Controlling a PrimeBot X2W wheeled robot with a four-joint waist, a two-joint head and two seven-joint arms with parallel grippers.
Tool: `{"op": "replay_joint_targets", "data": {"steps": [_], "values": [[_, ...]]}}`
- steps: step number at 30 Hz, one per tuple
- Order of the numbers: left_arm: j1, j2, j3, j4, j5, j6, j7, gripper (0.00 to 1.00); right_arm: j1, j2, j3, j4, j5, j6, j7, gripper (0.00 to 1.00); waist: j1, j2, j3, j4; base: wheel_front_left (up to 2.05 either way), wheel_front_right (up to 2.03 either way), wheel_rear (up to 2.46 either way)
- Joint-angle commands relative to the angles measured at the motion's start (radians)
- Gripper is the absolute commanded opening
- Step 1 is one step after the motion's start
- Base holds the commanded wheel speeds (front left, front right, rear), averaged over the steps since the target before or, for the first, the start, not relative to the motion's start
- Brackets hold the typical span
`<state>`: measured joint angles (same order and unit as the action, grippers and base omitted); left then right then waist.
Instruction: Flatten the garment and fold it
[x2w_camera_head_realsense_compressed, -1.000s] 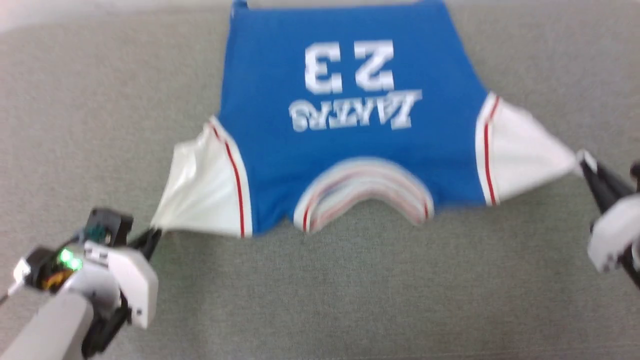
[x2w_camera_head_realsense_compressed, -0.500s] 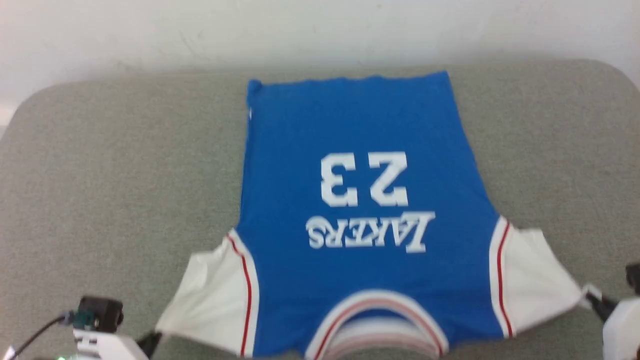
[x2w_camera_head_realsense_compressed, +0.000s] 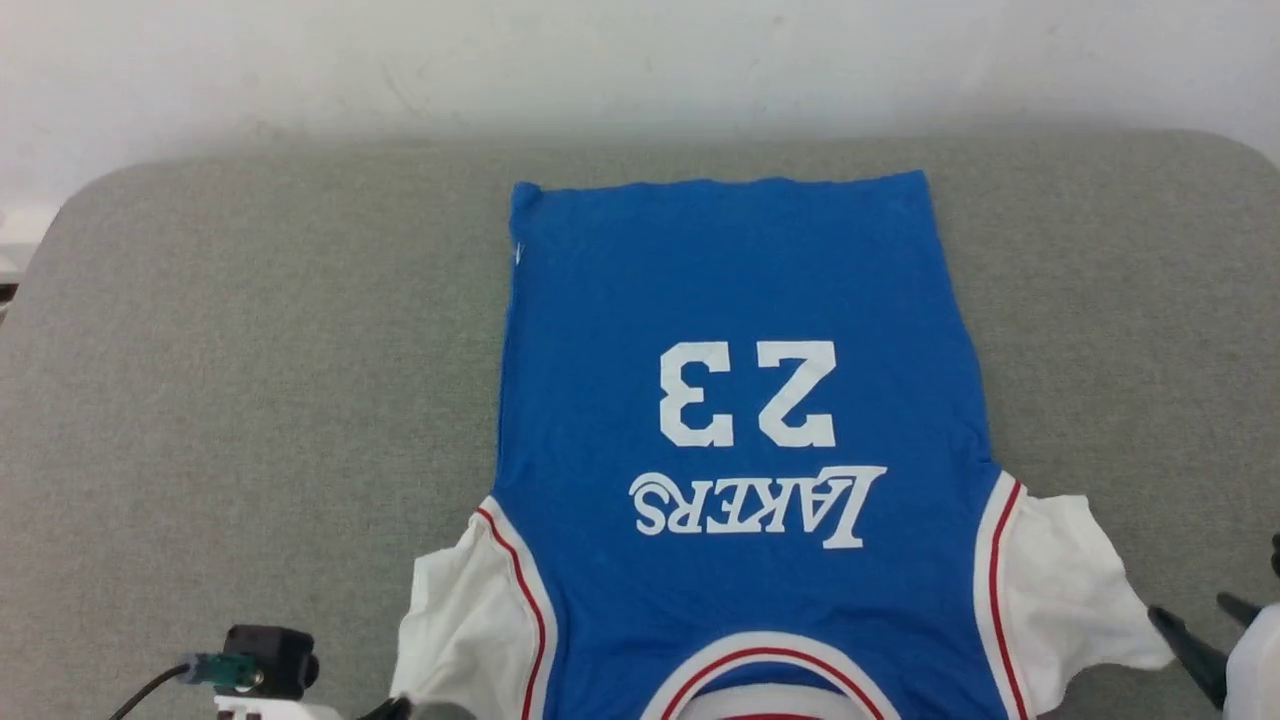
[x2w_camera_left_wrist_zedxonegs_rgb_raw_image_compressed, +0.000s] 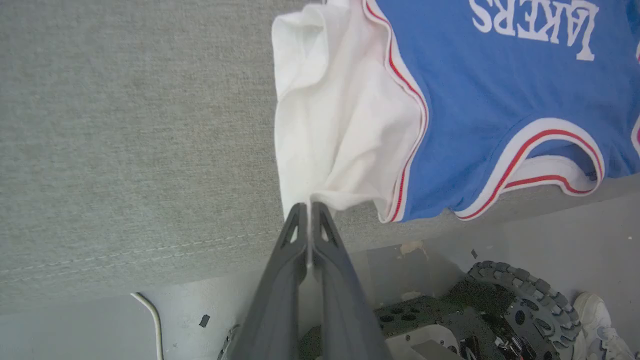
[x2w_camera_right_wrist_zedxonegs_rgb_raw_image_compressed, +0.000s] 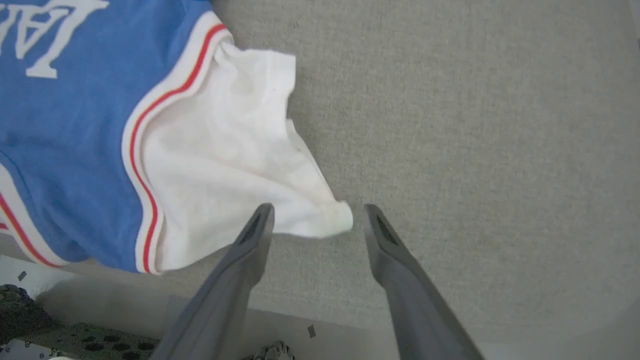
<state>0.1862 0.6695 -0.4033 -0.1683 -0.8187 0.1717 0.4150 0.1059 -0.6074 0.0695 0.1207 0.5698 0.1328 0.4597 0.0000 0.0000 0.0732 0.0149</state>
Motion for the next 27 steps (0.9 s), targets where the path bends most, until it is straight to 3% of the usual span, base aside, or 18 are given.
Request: {"op": "replay_joint_targets", "data": {"steps": [1, 6, 9, 17, 27], "values": [[-0.009, -0.019, -0.001, -0.024, -0.005, 0.018, 0.004, 0.0, -0.02, 0.005, -0.015, -0.025, -0.001, -0.002, 0.009, 1.0, 0.0, 0.0, 0.027, 0.019, 0.0, 0.0, 0.0], [-0.032, -0.059, 0.02, -0.108, 0.016, 0.086, -0.025, 0.0, -0.115, 0.003, -0.068, -0.087, 0.004, -0.002, 0.065, 1.0, 0.0, 0.0, 0.101, 0.058, 0.0, 0.0, 0.0], [-0.049, -0.082, -0.004, -0.153, 0.041, 0.103, -0.028, 0.0, -0.206, -0.001, -0.077, -0.115, -0.001, -0.002, 0.107, 1.0, 0.0, 0.0, 0.164, 0.091, 0.0, 0.0, 0.0], [-0.164, -0.134, -0.058, -0.205, 0.115, 0.099, -0.044, 0.0, -0.526, 0.003, -0.074, -0.063, 0.015, -0.002, 0.249, 1.0, 0.0, 0.0, 0.341, 0.21, 0.0, 0.0, 0.0], [-0.258, -0.18, -0.149, -0.247, 0.212, 0.095, -0.036, 0.0, -0.928, -0.088, 0.004, 0.132, -0.085, -0.002, 0.404, 1.0, 0.0, 0.0, 0.516, 0.335, 0.0, 0.0, 0.0]]}}
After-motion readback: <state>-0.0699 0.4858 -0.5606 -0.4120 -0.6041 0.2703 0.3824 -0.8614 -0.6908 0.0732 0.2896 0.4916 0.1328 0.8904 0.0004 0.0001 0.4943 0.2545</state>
